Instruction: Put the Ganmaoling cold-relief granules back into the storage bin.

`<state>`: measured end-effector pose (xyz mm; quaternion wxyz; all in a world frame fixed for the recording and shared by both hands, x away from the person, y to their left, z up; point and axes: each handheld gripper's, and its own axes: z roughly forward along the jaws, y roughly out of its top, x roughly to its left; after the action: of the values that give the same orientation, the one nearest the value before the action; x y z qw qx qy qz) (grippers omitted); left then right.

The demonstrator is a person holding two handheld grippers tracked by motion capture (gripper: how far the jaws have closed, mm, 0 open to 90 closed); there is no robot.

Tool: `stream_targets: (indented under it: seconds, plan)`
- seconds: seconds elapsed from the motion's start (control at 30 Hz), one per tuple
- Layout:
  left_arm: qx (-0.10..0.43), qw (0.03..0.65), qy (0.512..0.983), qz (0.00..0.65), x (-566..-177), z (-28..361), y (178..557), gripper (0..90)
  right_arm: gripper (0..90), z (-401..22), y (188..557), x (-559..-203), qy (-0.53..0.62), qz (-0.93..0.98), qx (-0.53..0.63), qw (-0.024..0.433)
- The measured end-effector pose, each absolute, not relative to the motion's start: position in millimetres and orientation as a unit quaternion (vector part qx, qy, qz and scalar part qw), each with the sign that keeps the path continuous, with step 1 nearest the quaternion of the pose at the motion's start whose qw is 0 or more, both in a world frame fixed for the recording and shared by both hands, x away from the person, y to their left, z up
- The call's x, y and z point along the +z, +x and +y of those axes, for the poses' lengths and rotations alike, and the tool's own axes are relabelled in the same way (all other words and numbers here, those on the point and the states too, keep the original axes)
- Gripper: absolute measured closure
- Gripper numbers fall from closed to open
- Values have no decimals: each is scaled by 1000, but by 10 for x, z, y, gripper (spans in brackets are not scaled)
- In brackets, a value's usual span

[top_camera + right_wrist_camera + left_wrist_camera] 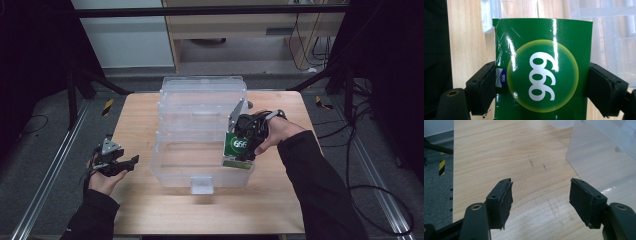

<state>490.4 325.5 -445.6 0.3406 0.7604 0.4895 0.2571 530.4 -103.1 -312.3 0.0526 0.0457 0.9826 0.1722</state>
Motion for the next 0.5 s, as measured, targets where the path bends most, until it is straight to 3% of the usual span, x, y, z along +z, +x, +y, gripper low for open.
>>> stream_targets:
  seconds: [0.5]
  plan:
    - [256,341,761,489,-4458,3253,4904,341,182,-947,5411,-3320,7,987,154,37]
